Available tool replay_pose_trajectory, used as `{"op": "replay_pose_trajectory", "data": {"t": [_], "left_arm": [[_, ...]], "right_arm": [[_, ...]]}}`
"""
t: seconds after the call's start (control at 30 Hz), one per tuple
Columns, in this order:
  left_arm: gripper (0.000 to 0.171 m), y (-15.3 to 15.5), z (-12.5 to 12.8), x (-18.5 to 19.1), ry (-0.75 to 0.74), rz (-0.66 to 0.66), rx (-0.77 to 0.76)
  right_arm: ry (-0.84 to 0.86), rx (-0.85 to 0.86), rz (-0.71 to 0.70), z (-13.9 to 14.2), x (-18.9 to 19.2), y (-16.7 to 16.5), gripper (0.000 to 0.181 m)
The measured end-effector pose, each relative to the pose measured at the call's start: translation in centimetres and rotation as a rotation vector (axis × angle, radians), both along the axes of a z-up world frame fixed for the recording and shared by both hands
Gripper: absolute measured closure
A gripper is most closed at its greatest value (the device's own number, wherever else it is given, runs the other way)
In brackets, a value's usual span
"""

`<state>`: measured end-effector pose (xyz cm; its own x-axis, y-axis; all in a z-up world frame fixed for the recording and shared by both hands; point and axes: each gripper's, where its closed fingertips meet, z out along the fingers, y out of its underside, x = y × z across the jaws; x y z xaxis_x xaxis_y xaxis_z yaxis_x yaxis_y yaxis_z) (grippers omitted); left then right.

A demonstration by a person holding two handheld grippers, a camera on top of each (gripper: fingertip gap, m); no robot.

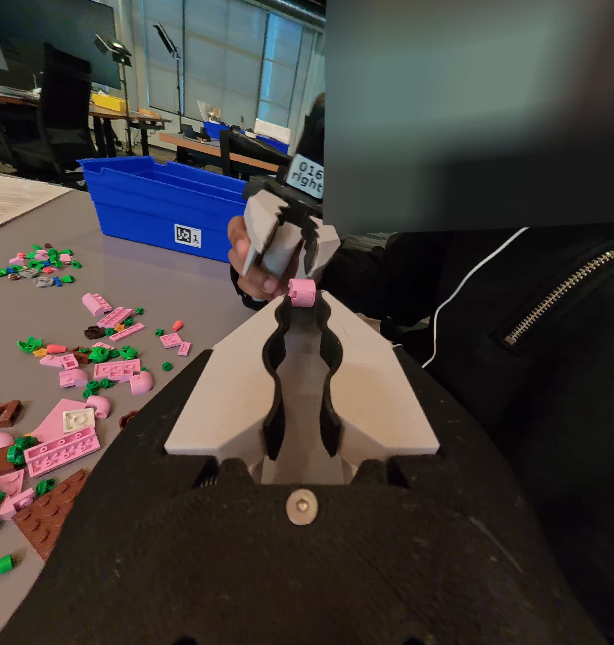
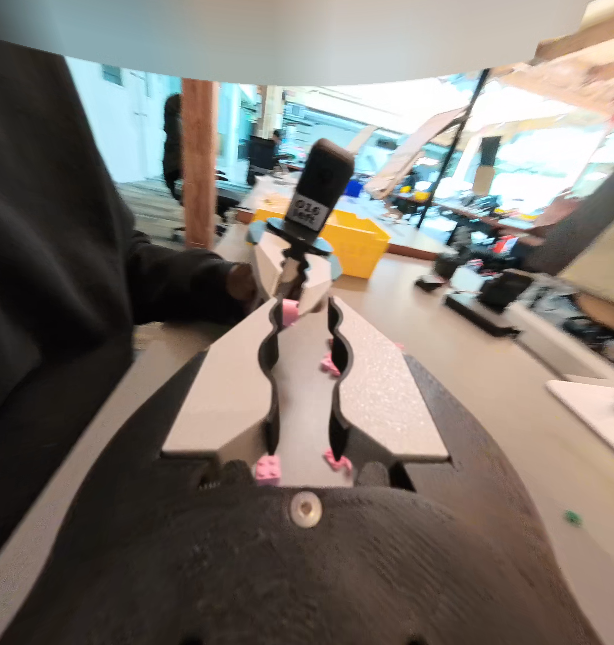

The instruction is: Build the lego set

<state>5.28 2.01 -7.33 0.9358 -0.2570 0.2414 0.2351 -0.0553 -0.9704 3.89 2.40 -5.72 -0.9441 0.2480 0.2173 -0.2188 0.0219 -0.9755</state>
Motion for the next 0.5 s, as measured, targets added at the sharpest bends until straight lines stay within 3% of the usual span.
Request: {"op": "replay_pose_trajectory", "data": {"t": [0.1, 0.2, 0.4, 0.5], "left_arm": [[0.159, -0.1, -0.1, -0.9, -0.076, 0.017, -0.001], [0.159, -0.2, 0.0, -1.7, -0.153, 0.027, 0.009], [0.159, 0.1, -0.7, -2.1, -0.147, 0.06, -0.03], [0.159, 0.2, -1.1, -2.0, -0.131, 0.06, -0.055]], "right_arm": [[0.148, 0.041, -0.148, 0.5, -1.1, 1.0, 0.156], [0.26, 0.125, -0.19, -0.2, -0.7, 0.4, 0.155], [0.485, 0.319, -0.313, -2.0, -0.9, -0.9, 0.157], [0.54, 0.367, -0.343, -2.4, -1.0, -1.0, 0.167]]}}
